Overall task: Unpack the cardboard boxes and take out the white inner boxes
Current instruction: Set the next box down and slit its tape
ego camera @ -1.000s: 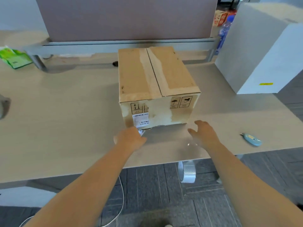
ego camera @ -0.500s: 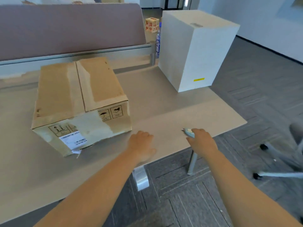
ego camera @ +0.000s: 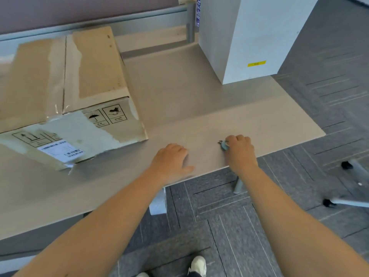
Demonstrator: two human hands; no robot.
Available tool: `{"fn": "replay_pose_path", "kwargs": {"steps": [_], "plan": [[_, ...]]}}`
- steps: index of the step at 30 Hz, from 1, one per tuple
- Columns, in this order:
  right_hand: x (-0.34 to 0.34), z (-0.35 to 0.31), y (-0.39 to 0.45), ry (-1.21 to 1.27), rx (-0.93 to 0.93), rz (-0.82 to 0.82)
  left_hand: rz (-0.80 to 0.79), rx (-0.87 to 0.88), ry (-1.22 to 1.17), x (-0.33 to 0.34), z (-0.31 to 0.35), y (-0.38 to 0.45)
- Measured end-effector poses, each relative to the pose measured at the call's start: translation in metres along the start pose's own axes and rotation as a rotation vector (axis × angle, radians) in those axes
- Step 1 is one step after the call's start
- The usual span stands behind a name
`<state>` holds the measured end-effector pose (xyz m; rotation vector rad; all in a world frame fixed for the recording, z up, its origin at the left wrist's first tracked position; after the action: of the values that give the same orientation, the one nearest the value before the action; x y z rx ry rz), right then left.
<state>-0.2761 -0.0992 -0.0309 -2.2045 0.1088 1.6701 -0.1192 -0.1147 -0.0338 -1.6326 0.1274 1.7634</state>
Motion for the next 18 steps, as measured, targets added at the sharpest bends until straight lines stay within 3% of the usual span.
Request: {"fn": "replay_pose_path", "kwargs": {"steps": [10,18], "plan": [[-0.057,-0.041,-0.014,0.38,-0.061,0.02,0.116,-0.006,-0.001,-0.068,-0.008,-0.036],[-0.108,-0.129,-0.021,0.545,-0.183,0.072,0.319,-0.064,-0.036,-0.147,-0.058,-0.093]]}}
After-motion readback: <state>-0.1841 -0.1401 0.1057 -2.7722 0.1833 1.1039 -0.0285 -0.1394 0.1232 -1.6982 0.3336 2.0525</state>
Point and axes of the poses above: each hand's wrist, its own y-axis towards the middle knuckle, its own x-axis out of the palm, z = x × y, the point moved 10 cm from there along y, towards the middle knuckle, and after that the axes turned 4 degrees about -z, right-handed, at the moved point
